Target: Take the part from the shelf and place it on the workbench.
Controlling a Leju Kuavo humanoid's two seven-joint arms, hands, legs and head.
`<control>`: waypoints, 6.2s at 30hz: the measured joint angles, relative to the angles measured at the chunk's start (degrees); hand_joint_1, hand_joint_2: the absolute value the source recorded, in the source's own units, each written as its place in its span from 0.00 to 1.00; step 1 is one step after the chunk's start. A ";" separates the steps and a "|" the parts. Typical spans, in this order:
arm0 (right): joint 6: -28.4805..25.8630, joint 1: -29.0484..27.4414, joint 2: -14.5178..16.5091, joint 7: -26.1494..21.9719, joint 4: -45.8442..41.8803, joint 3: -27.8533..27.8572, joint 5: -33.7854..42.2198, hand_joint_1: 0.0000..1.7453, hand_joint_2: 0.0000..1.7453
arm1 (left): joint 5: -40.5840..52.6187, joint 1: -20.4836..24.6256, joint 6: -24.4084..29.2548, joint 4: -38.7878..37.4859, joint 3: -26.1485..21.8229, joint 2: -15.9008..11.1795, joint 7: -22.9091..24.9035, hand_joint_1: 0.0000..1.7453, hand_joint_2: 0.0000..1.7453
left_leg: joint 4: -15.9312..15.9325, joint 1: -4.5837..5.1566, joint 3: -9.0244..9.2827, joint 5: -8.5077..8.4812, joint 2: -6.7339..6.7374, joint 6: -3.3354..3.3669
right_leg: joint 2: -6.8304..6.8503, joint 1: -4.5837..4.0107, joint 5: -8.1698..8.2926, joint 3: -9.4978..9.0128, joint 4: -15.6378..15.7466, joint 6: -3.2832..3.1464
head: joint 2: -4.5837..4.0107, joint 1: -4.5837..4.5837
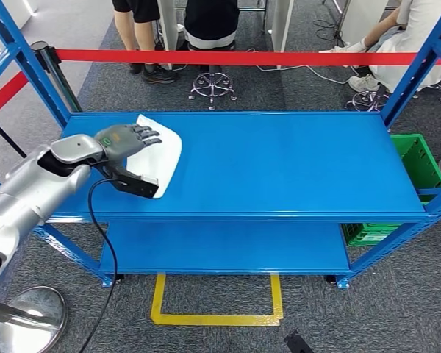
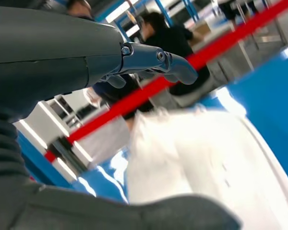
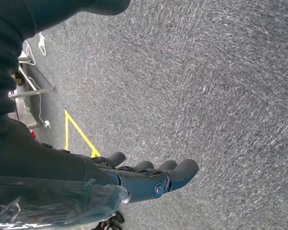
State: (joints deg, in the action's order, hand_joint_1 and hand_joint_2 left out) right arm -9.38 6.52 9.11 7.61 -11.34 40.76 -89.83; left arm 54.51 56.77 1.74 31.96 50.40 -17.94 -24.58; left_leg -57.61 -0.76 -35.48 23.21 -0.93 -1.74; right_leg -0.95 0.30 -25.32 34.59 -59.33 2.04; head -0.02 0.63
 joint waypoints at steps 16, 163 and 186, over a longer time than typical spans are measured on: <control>0.33 0.18 0.00 0.57 0.00 -1.03 -0.02 0.00 1.00 | -3.78 -0.02 -12.38 -5.54 1.16 2.40 -2.75 0.00 1.00 | 0.00 0.00 -0.02 0.00 0.00 0.00 | 0.00 0.00 0.00 0.02 0.00 0.00 | 0.01 0.00; -0.36 0.18 0.00 0.27 0.00 -1.27 0.19 0.00 1.00 | -37.83 -25.17 -0.94 14.77 -26.85 12.29 -8.36 1.00 1.00 | 0.00 0.23 -0.18 0.07 0.08 0.16 | -0.10 0.24 0.02 0.21 0.01 0.08 | 0.01 -0.02; -3.09 -1.30 0.04 1.87 0.04 0.09 1.01 0.00 1.00 | -54.83 -35.31 19.29 40.62 -45.50 27.00 1.04 1.00 1.00 | 0.00 0.23 -0.23 0.07 0.08 0.19 | -0.05 0.24 0.03 0.23 0.03 0.11 | 0.01 -0.01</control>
State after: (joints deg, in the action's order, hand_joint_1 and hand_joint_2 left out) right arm -12.47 5.22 9.16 9.48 -11.31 40.84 -88.83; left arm -0.33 21.47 21.03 72.59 4.90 9.06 -23.54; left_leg -57.61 -0.53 -35.70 23.28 -0.85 -1.55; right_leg -0.99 0.53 -25.29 34.83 -59.30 2.15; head -0.02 0.63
